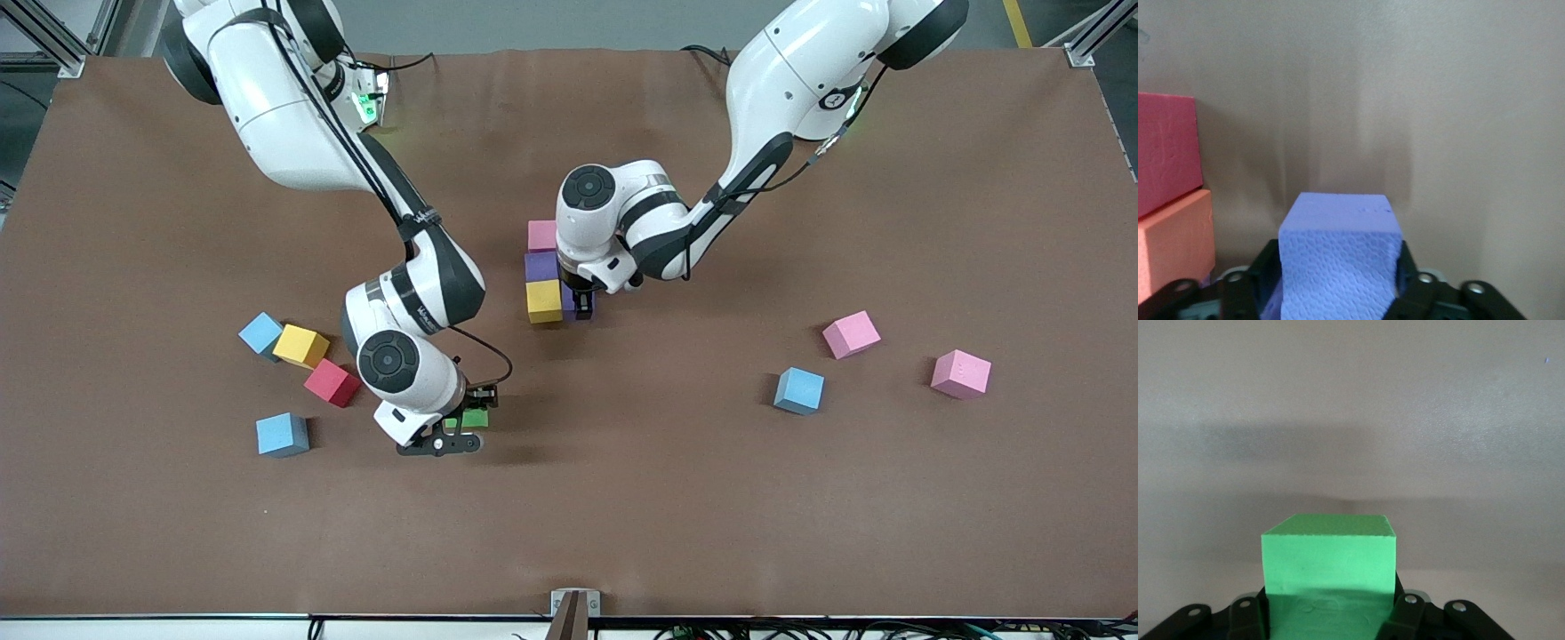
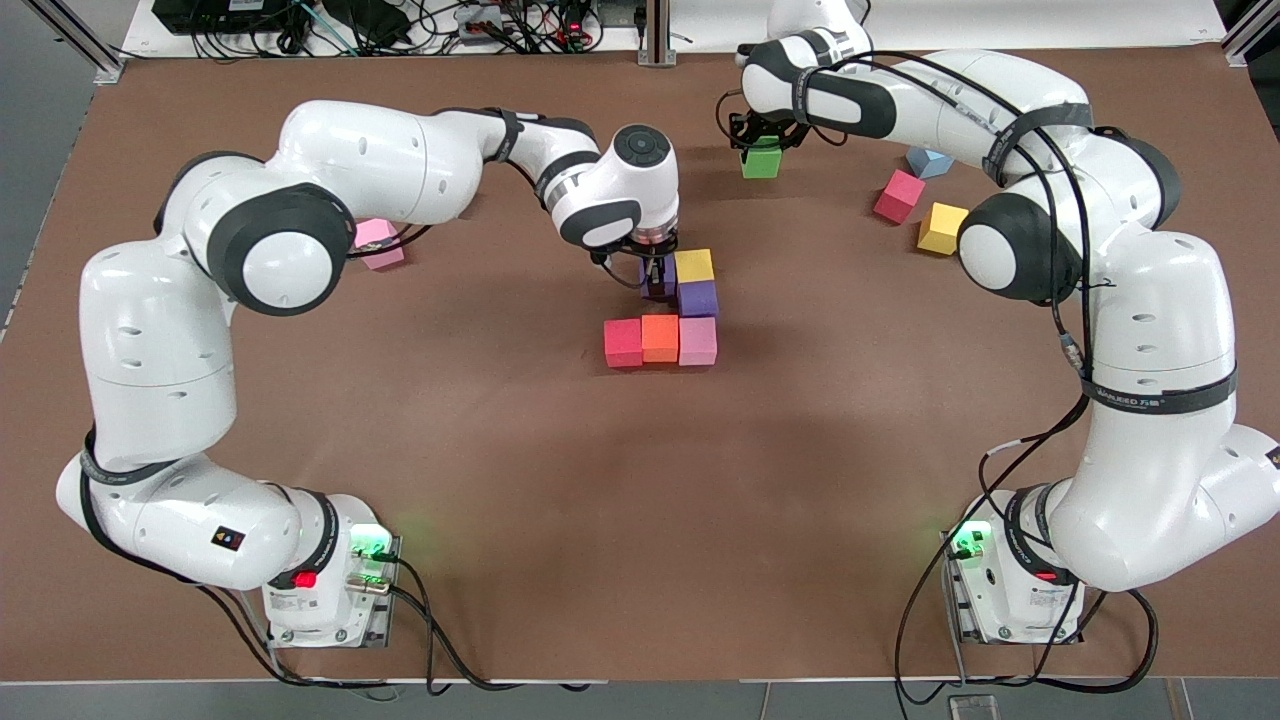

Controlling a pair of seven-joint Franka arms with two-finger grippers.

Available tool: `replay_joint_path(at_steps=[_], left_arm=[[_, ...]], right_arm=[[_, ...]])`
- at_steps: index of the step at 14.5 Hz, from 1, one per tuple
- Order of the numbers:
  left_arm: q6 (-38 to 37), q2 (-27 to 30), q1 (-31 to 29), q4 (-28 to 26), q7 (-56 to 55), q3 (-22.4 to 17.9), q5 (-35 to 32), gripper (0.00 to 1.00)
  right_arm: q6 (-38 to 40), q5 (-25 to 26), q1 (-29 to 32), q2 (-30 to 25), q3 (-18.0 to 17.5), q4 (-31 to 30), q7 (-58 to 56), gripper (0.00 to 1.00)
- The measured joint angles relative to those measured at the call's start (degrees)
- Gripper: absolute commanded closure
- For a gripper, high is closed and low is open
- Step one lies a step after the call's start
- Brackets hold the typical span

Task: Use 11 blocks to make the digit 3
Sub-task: 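Place the purple cube with the left gripper while the right gripper carries green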

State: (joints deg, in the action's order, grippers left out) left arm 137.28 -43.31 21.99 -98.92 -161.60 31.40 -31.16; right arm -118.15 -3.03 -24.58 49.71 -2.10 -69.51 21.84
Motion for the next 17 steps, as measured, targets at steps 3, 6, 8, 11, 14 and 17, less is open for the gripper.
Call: replay_joint_path(at_steps=[3, 6, 8, 11, 14, 17], left_arm=[[0.07, -1.06, 0.10, 0.24, 0.00, -0.08, -0.57, 0.00], [-0.13, -0.96, -0.21, 1.03, 0.07, -0.19, -0.74, 0.00], [-1.27, -0.21, -0.22, 1.50, 0.11, -0.07, -0.81, 0.00], [-3.77, 1.89, -0.19, 1.56, 0.11, 0.68, -0.81, 0.00], [-6.34, 4.62, -0.27, 1.54, 0.12, 0.89, -0.81, 0.00], [-10.32, 7.62, -2.47, 1.52, 1.51, 2.47, -0.81, 0.00]], right_arm=[[0.00, 0.00, -0.08, 0.00, -0.08, 0.00, 0.02, 0.72], [-0.21, 0.00, -0.77, 0.00, -0.37, 0.00, 0.75, 0.72], [-1.82, -0.01, -1.80, 0.00, -0.44, -0.03, 1.61, 0.72], [-3.84, -0.01, -3.39, 0.11, -0.45, -0.68, 2.72, 0.72], [-5.95, -0.01, -4.56, 0.27, -0.46, -2.55, 4.62, 0.72], [-7.21, -0.01, -5.25, 0.33, -0.45, -4.52, 4.78, 0.72]])
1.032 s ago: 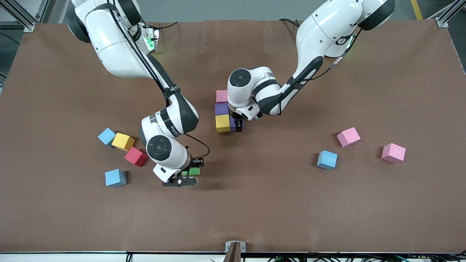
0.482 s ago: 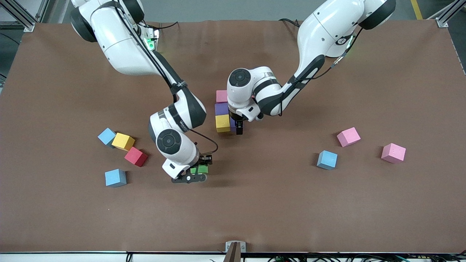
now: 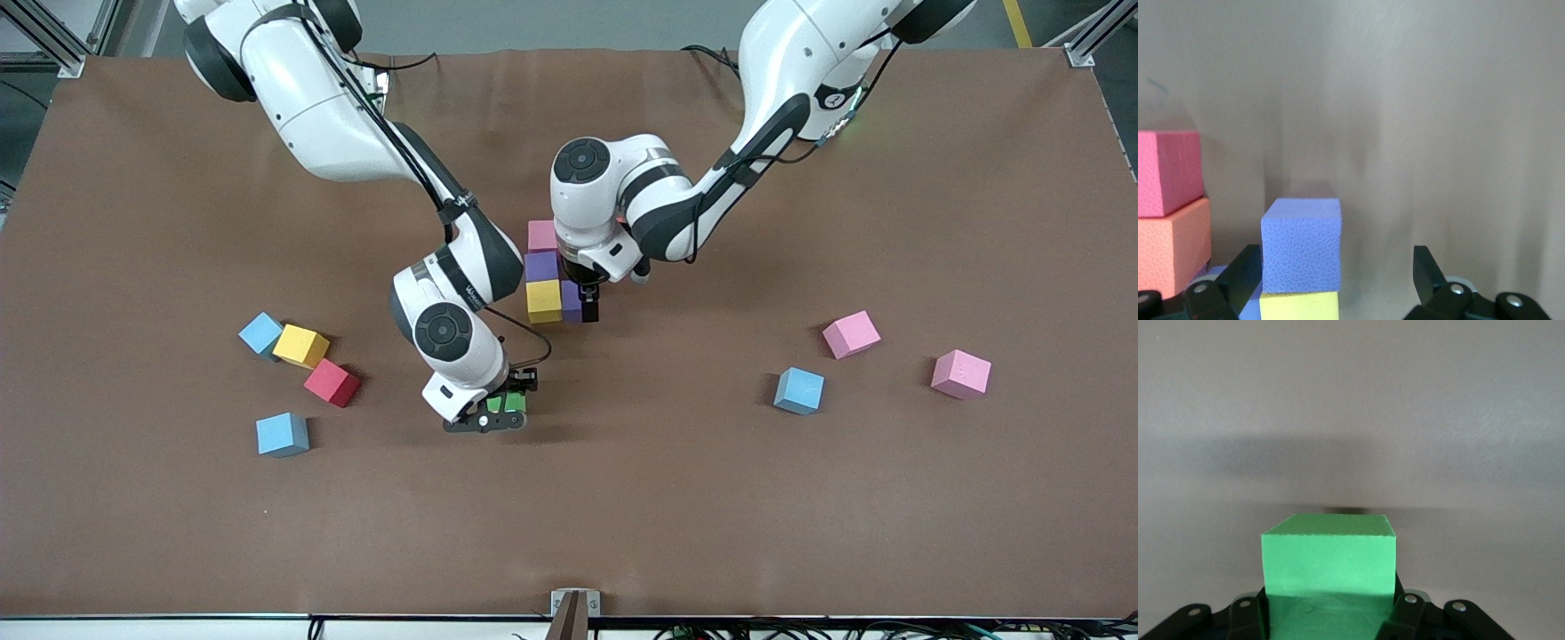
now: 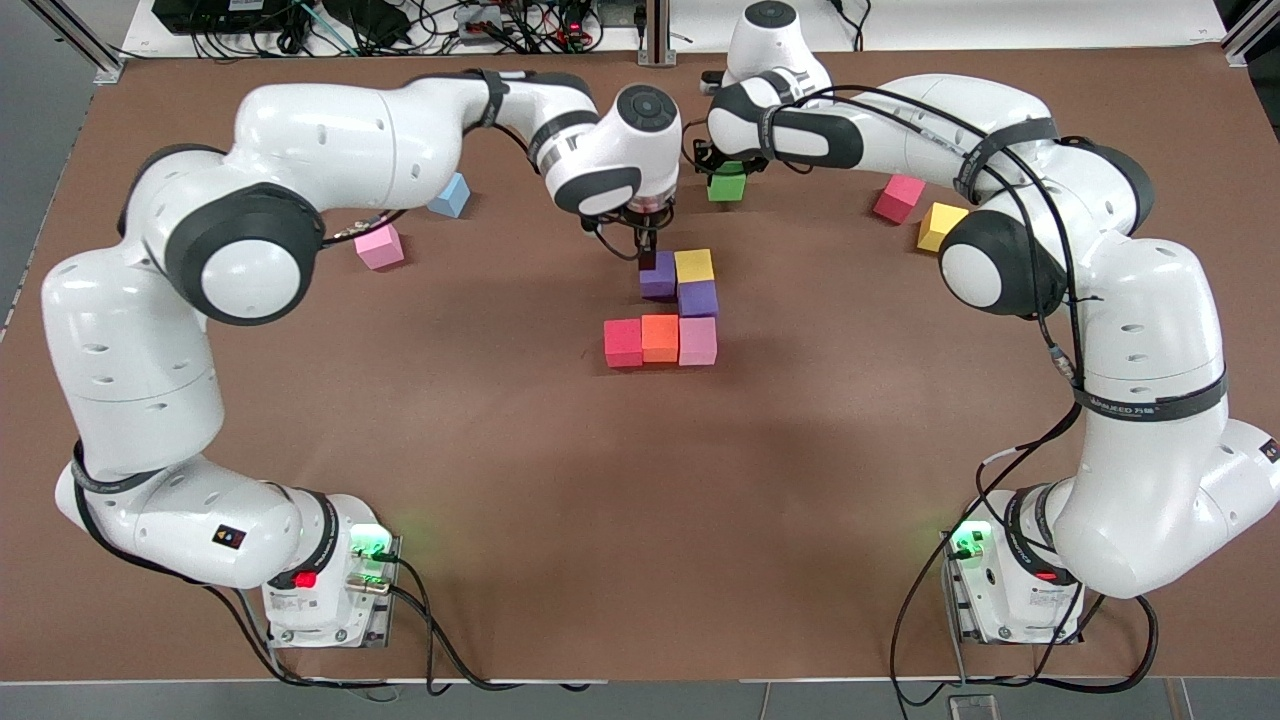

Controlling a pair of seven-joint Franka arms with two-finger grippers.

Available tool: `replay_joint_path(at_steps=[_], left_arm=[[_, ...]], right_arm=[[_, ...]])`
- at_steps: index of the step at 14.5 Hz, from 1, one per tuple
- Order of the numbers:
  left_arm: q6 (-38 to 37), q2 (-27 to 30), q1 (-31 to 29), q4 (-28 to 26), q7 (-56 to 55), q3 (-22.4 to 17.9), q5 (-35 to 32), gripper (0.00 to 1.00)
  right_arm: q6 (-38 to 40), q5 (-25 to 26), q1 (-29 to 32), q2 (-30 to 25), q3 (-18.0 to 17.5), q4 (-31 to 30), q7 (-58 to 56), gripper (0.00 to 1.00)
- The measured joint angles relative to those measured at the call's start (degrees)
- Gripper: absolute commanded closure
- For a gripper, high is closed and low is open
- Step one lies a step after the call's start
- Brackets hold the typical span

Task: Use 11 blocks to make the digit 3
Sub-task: 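Place the purple cube with the left gripper while the right gripper carries green, then grasp the blue cube with the left gripper while the right gripper places green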

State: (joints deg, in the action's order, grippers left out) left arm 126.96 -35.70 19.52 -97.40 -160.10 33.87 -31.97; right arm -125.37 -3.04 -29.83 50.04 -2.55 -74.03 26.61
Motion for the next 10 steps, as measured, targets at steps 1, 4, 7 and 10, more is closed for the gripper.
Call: replay_joint_path(at_steps=[1, 4, 7, 10], left_arm=[[-1.61, 0.80, -1.96, -0.01, 0.66, 1.67, -0.04, 0.00], [-6.12, 2.58, -11.30, -0.08, 3.79, 8.12, -0.95, 0.00], [-8.40, 3.05, -21.95, -0.21, 9.03, 12.73, -2.34, 0.00], [-8.49, 3.02, -29.96, -0.40, 19.46, 13.89, -2.41, 0.00]], right_arm=[[-0.14, 0.00, -0.37, 0.00, -0.01, -0.52, 0.33, 0.72], [-1.22, -0.01, -2.46, 0.01, -0.03, -1.94, 4.40, 0.71], [-4.29, 0.14, -5.29, -0.31, 0.30, -4.23, 5.85, 0.71], [-8.05, 0.13, -6.74, -2.12, 0.48, -8.08, 5.95, 0.69]])
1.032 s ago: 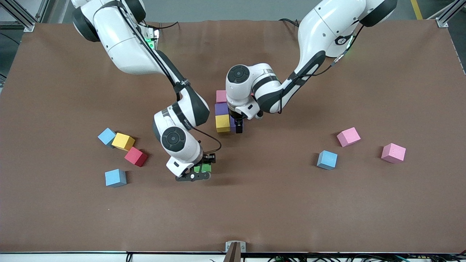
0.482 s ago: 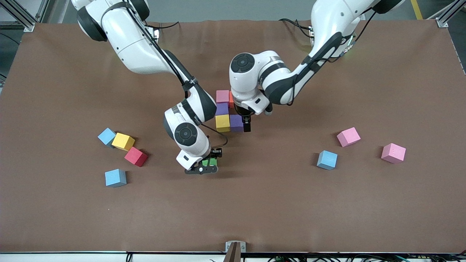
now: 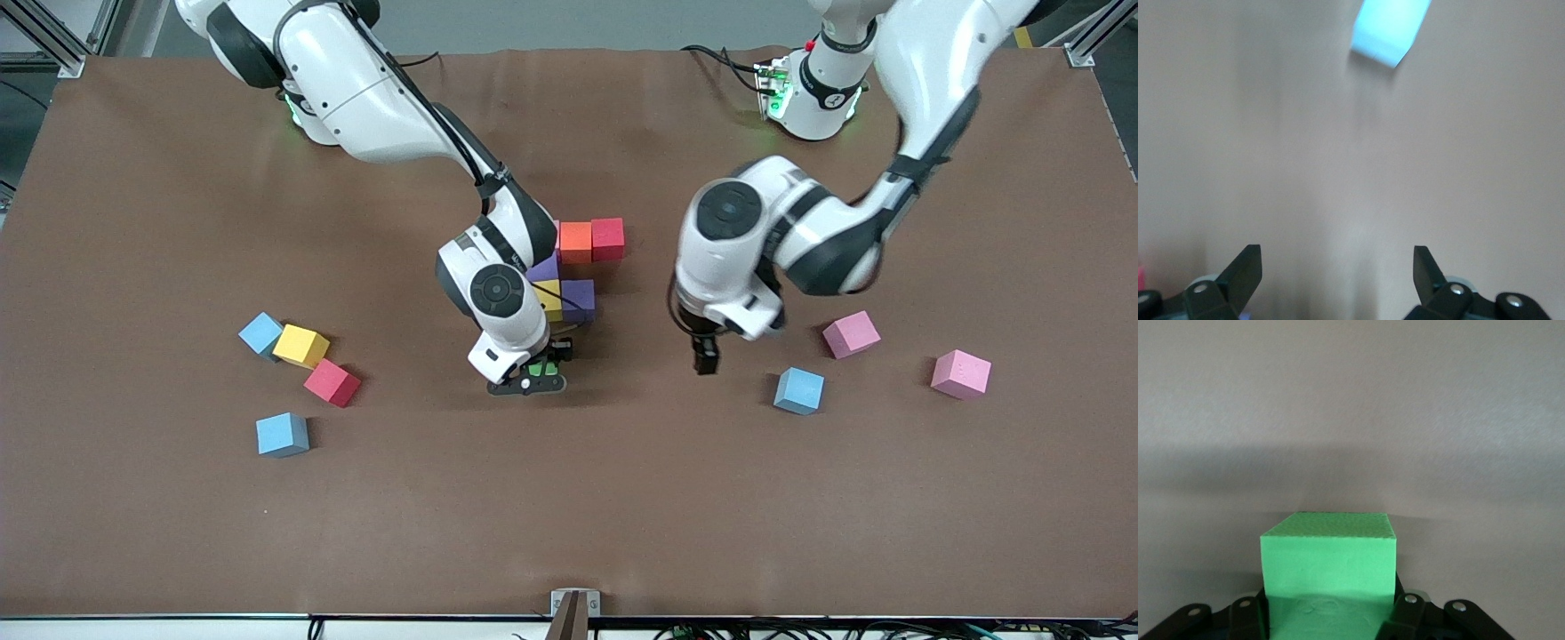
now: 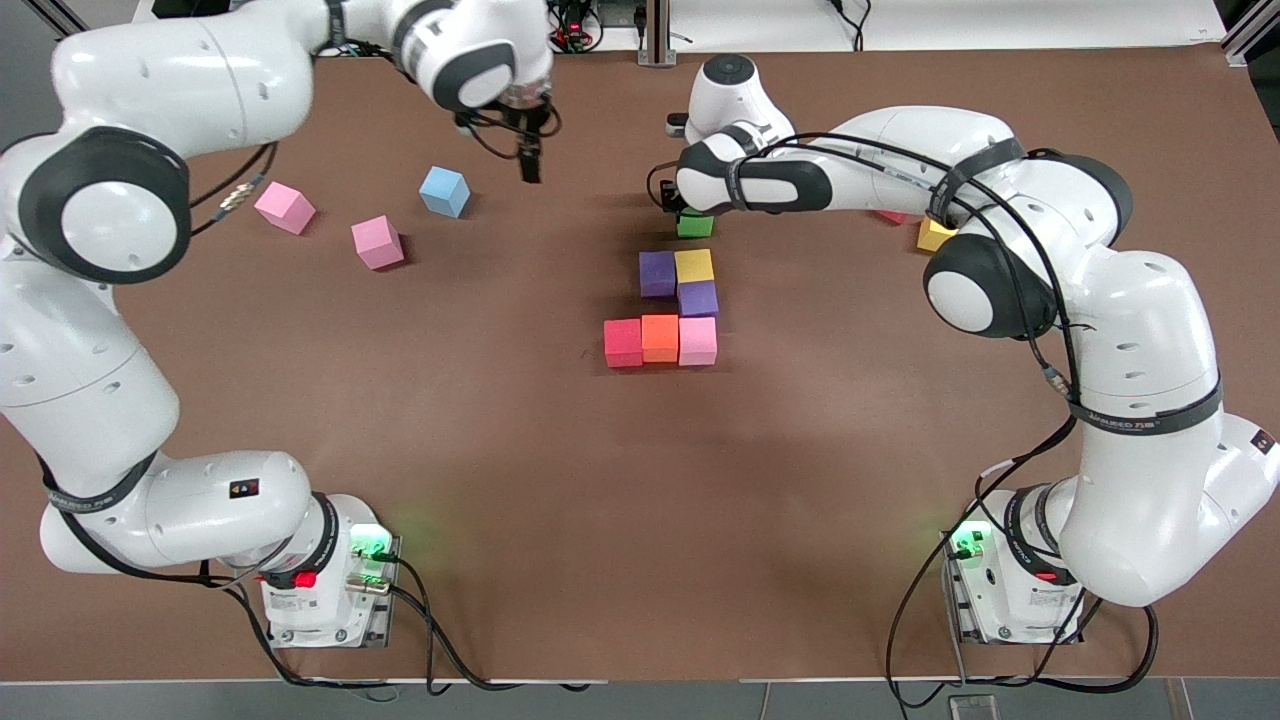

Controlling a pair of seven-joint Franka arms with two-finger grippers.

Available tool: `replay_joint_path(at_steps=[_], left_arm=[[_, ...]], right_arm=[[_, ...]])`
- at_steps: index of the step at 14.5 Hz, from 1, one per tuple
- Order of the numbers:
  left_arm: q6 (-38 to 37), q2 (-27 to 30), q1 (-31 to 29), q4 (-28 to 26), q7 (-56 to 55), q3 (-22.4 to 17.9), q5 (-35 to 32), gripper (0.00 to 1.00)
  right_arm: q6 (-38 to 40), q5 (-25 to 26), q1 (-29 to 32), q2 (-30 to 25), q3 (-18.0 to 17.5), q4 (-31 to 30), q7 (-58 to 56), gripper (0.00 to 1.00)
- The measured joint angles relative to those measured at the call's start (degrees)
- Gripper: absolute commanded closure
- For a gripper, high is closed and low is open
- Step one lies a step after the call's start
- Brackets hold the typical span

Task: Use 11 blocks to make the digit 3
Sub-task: 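Grasp the blue cube with the left gripper while the right gripper places green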

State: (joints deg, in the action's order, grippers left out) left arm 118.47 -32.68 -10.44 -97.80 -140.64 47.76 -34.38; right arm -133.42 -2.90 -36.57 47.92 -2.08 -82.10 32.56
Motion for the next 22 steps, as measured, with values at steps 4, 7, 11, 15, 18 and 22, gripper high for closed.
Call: replay_joint_path(at_steps=[4, 7, 11, 15, 18, 22], left_arm=[[0.00, -0.73, -5.22, -0.06, 10.51, -0.05, -0.01, 0.00], [0.00, -2.36, -8.41, 0.32, 22.96, -0.28, -0.03, 0.00], [0.03, -5.10, -12.15, 1.40, 33.12, -1.61, -0.04, 0.00], [0.05, -7.67, -12.21, 2.40, 36.14, -3.53, -0.04, 0.00], [0.05, -8.76, -12.17, 2.49, 36.23, -4.07, -0.04, 0.00], [0.03, -9.66, -12.08, 2.45, 36.37, -5.14, -0.04, 0.00]], right_arm=[[-0.72, 0.00, -0.61, -2.26, 0.00, -3.85, 0.00, 0.69], [-0.72, 0.00, -0.66, -3.60, -0.01, -6.02, 0.00, 0.69], [-0.75, 0.00, -0.97, -4.20, -0.03, -6.98, 0.90, 0.69], [-0.79, 0.00, -1.42, -4.23, -0.04, -6.99, 1.30, 0.69], [-0.80, 0.00, -1.92, -4.23, -0.04, -7.00, 1.32, 0.69], [-0.80, 0.00, -2.35, -4.23, -0.04, -6.99, 1.34, 0.66]])
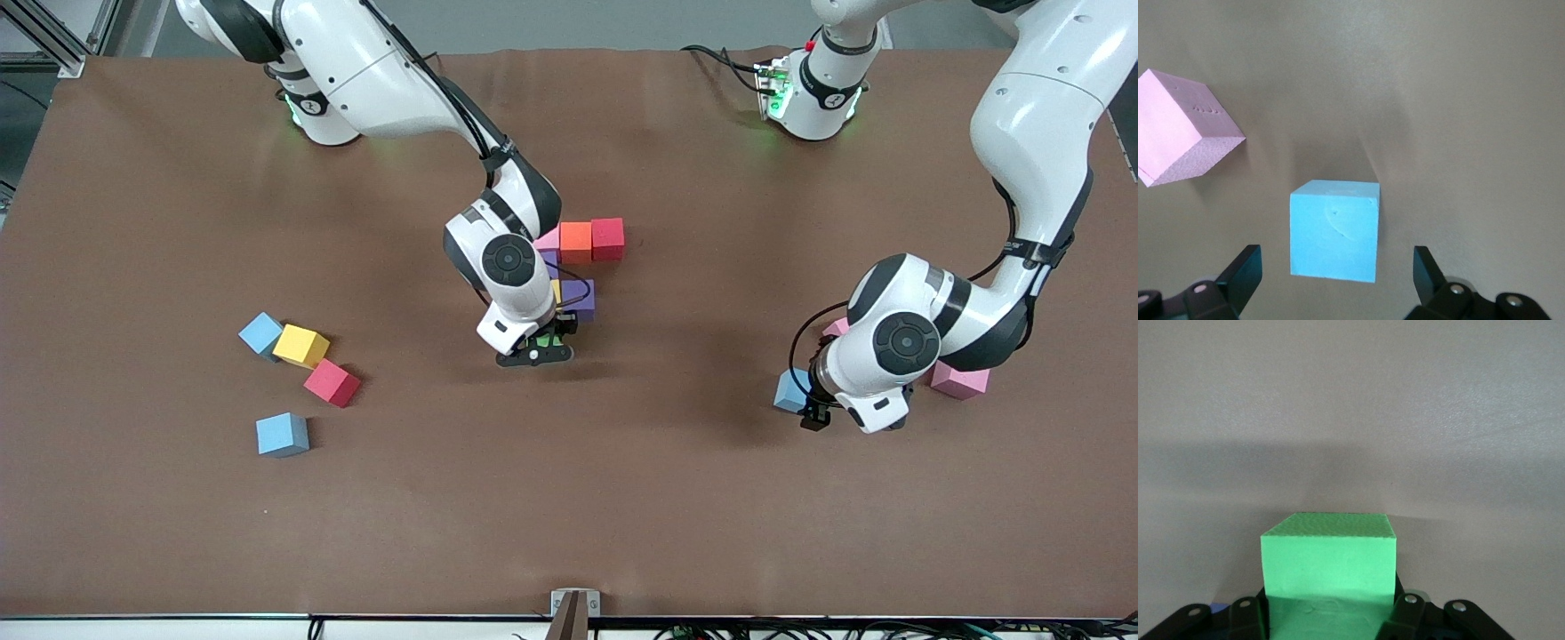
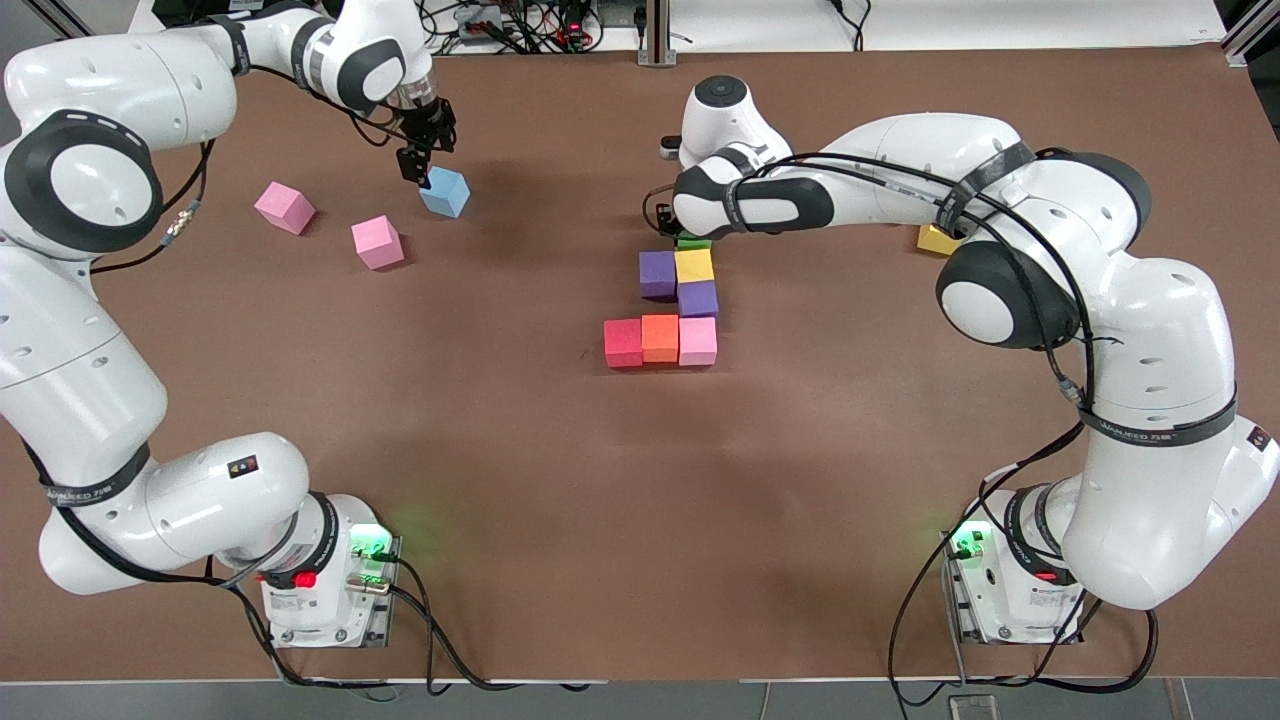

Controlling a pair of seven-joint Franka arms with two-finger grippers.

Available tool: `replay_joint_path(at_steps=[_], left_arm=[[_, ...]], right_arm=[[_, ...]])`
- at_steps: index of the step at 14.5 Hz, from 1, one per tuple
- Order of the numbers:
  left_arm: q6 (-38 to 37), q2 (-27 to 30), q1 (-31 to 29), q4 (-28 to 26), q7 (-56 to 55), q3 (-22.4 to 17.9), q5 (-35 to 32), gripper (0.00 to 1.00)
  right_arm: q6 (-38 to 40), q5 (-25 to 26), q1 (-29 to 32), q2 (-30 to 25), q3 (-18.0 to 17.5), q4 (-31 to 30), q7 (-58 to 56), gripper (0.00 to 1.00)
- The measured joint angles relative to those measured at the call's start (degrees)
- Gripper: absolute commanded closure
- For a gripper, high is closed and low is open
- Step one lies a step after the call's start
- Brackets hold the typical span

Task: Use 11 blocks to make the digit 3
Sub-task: 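Grasp the blue cube with the left gripper while the right gripper places green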

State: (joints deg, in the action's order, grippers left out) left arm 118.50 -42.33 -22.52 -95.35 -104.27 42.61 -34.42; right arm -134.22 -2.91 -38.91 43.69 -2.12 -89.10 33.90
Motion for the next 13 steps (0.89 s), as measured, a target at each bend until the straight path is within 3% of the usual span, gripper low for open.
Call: replay_joint_path(at_steps=[4, 5, 6, 7, 8, 10, 13], left_arm=[[0.20, -1.55, -0.44, -0.40, 0.00, -0.52, 0.00, 0.00], [0.52, -1.71, -0.77, -0.78, 0.00, -0.65, 0.00, 0.00], [0.87, -1.78, -1.12, -1.16, 0.00, -0.73, 0.00, 0.01], [1.51, -1.82, -1.44, -1.64, 0.00, -0.74, 0.00, 0.02], [2.63, -1.82, -1.65, -2.26, 0.00, -0.78, 0.00, 0.04], [5.35, -1.85, -1.73, -3.69, -0.01, -1.16, 0.00, 0.20], [7.66, -1.95, -1.74, -5.07, -0.02, -1.69, 0.00, 0.58]], right_arm=[[0.00, 0.00, -0.02, 0.00, 0.00, 0.00, 0.01, 0.64], [0.00, 0.00, -0.02, 0.00, 0.00, 0.00, 0.01, 0.59], [0.00, 0.00, -0.03, 0.00, 0.00, 0.00, 0.02, 0.42], [0.00, 0.00, -0.03, 0.00, 0.00, 0.00, 0.02, 0.10], [0.00, 0.00, -0.03, 0.00, 0.00, 0.00, 0.05, 0.00], [0.09, -0.05, 0.02, -0.03, 0.03, 0.40, 0.34, 0.00], [6.30, -0.09, 0.83, -0.30, 0.24, 5.44, 0.68, 0.00]])
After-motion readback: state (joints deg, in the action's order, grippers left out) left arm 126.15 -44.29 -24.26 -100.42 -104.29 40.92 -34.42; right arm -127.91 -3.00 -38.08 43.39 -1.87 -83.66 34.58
